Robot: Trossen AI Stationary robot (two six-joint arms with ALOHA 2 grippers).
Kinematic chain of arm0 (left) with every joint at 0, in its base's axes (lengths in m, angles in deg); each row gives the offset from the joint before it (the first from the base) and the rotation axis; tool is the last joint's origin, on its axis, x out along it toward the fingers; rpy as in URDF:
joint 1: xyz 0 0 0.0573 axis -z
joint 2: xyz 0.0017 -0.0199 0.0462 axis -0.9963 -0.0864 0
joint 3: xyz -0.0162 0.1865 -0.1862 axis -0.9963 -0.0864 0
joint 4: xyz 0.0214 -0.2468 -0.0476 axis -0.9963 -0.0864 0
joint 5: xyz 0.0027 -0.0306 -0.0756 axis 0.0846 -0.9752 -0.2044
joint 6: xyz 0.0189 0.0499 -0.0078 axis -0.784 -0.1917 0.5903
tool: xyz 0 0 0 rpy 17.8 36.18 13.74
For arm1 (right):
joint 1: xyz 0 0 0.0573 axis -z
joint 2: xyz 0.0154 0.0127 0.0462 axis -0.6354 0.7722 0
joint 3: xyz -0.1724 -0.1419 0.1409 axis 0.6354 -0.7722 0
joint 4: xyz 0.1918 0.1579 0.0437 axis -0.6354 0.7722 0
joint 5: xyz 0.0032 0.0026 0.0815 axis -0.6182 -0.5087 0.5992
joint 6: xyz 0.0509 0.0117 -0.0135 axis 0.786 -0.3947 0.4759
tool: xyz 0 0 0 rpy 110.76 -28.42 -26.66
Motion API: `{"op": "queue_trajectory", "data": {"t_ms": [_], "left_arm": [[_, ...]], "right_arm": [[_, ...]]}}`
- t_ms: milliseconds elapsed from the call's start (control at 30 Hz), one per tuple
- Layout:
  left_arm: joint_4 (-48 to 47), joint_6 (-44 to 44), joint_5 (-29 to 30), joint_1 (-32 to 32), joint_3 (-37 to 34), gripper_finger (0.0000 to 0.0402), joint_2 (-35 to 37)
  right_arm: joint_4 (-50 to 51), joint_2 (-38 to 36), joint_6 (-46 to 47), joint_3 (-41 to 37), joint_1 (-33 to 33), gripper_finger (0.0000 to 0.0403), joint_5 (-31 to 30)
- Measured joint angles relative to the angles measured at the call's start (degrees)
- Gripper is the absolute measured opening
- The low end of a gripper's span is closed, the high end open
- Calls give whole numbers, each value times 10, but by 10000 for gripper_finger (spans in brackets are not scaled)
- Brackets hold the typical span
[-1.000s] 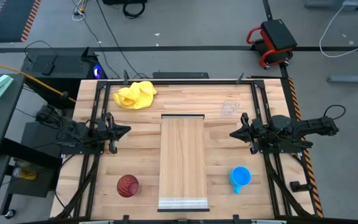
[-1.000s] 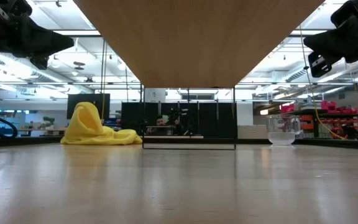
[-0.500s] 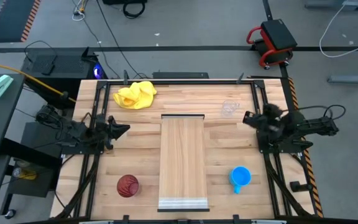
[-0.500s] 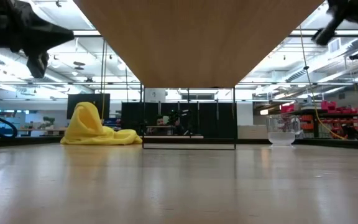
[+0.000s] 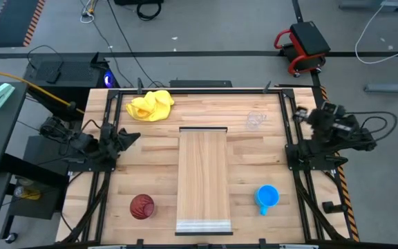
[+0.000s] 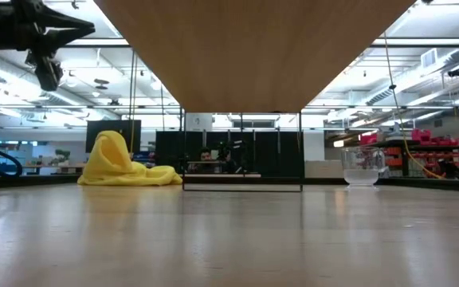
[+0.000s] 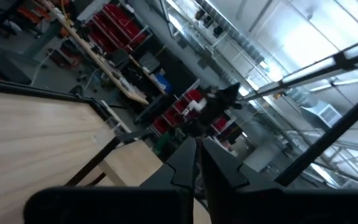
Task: Stack small to large cups/mugs on shelf
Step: Put the transparent mug on the shelf
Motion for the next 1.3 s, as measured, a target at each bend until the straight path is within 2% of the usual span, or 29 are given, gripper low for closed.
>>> {"op": "queue_trajectory", "data": {"t_ms": [100, 200, 300, 367, 433, 533, 700, 867, 967, 1133, 1300], "left_arm": [[0, -9, 18, 0, 0, 34, 0], [0, -24, 24, 0, 0, 32, 0], [0, -30, 24, 0, 0, 27, 0], [0, -30, 26, 0, 0, 24, 0], [0, -30, 26, 0, 0, 23, 0], [0, -30, 26, 0, 0, 26, 0], [0, -30, 28, 0, 0, 28, 0], [0, -30, 37, 0, 0, 21, 0], [0, -30, 39, 0, 0, 19, 0], [-1, -41, 39, 0, 0, 23, 0], [-2, -41, 39, 0, -1, 22, 0]], "right_arm": [[131, 2, -43, 80, 0, 12, 13], [366, 23, -83, 186, 0, 12, -20], [636, 75, -107, 304, 0, 16, -103], [802, 124, -104, 385, 0, 22, -185], [954, 179, -62, 461, 0, 26, -277], [1115, 268, -17, 561, 0, 31, -362], [1282, 408, 34, 684, 1, 32, -410], [1375, 503, 76, 735, 35, 32, -381], [1374, 525, 63, 724, 96, 32, -293], [1369, 551, 17, 681, 238, 32, -160], [1301, 588, -63, 606, 368, 32, -13]]}}
